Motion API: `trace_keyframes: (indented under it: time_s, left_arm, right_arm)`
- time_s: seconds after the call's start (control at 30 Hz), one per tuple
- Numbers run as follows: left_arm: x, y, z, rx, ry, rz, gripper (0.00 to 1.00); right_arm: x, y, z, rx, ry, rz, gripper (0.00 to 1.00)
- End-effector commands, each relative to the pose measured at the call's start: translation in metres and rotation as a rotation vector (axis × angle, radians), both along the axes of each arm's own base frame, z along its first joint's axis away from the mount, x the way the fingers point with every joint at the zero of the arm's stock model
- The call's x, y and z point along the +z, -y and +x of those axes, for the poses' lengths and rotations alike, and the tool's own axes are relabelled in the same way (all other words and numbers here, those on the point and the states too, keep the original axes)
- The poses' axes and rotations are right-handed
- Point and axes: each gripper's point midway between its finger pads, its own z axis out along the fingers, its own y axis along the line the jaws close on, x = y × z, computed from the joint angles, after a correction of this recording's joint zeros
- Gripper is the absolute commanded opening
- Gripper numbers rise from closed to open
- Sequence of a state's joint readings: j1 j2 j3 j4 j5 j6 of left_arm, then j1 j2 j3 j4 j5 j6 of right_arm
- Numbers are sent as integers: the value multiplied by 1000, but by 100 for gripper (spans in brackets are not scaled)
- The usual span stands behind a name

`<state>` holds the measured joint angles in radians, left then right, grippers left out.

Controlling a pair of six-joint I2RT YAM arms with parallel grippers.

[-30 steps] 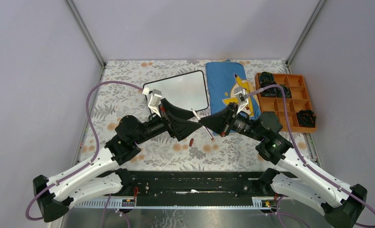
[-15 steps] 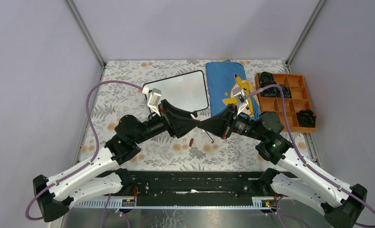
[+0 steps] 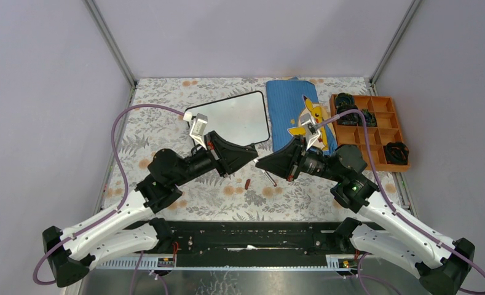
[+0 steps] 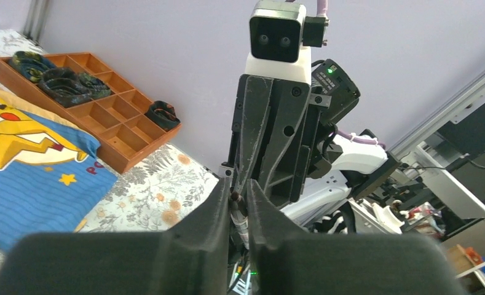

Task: Write a sentence on the whiteboard

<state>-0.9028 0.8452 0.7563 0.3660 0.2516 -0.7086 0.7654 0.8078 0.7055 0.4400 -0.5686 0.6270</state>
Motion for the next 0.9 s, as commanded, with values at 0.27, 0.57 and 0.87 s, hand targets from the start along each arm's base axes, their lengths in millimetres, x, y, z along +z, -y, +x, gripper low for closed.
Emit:
trace_keyframes:
  time_s: [0.27, 0.57, 0.87]
  left_arm:
    - [32, -7, -3, 4, 28, -130, 0]
    - [55, -33, 4, 108, -1, -266, 0]
    - [74, -62, 16, 230, -41, -397, 0]
  right_arm:
    - [40, 6, -8, 11, 33, 110, 53]
    - [63, 18, 2, -83, 1, 210, 91]
    - [74, 33, 16, -199, 13, 297, 90]
